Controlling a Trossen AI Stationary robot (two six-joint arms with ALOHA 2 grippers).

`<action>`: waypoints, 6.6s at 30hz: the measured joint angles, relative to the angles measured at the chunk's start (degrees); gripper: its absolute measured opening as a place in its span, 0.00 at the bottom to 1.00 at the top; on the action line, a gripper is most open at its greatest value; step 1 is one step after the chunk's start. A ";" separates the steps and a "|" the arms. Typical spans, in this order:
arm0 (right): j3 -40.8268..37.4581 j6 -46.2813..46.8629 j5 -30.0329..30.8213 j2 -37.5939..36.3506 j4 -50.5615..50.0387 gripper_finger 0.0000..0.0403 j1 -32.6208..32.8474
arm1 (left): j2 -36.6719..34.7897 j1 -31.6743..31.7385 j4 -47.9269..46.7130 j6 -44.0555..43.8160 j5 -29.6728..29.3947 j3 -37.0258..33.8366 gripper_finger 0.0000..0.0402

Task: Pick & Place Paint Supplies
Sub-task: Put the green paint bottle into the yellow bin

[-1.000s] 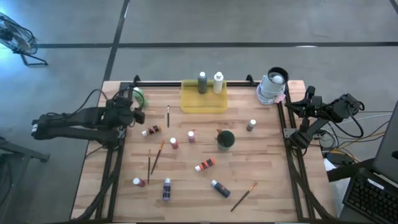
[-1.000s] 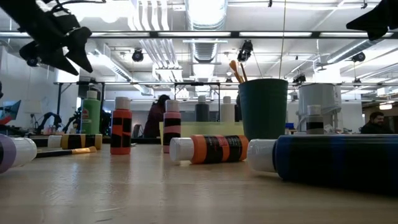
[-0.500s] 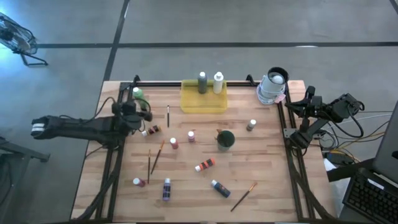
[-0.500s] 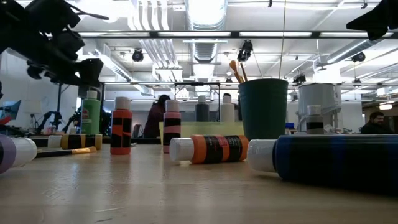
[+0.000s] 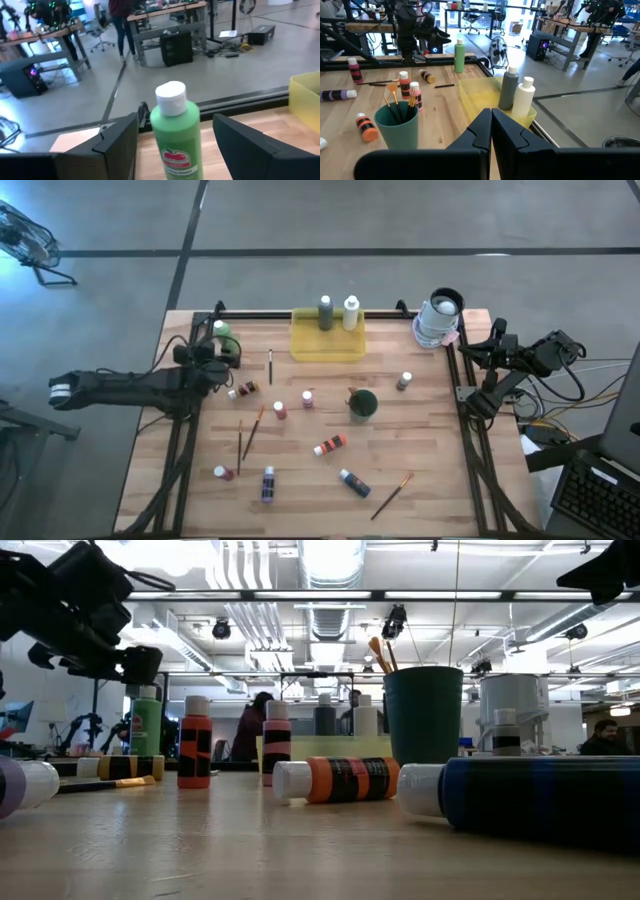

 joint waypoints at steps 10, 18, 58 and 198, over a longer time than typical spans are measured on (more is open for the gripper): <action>0.00 0.00 0.00 0.00 0.01 0.02 0.01 | 0.04 4.18 3.74 4.29 4.58 -0.64 0.64; 0.00 0.00 0.00 0.00 0.01 0.02 0.00 | 0.97 8.91 8.49 7.93 9.05 -0.66 0.64; 0.00 0.00 0.00 0.00 -0.01 0.02 -0.01 | 15.87 22.90 28.93 10.34 17.86 -0.64 0.65; 0.00 0.00 -0.02 0.02 0.01 0.02 0.00 | 65.50 31.07 50.89 35.04 70.18 38.04 0.30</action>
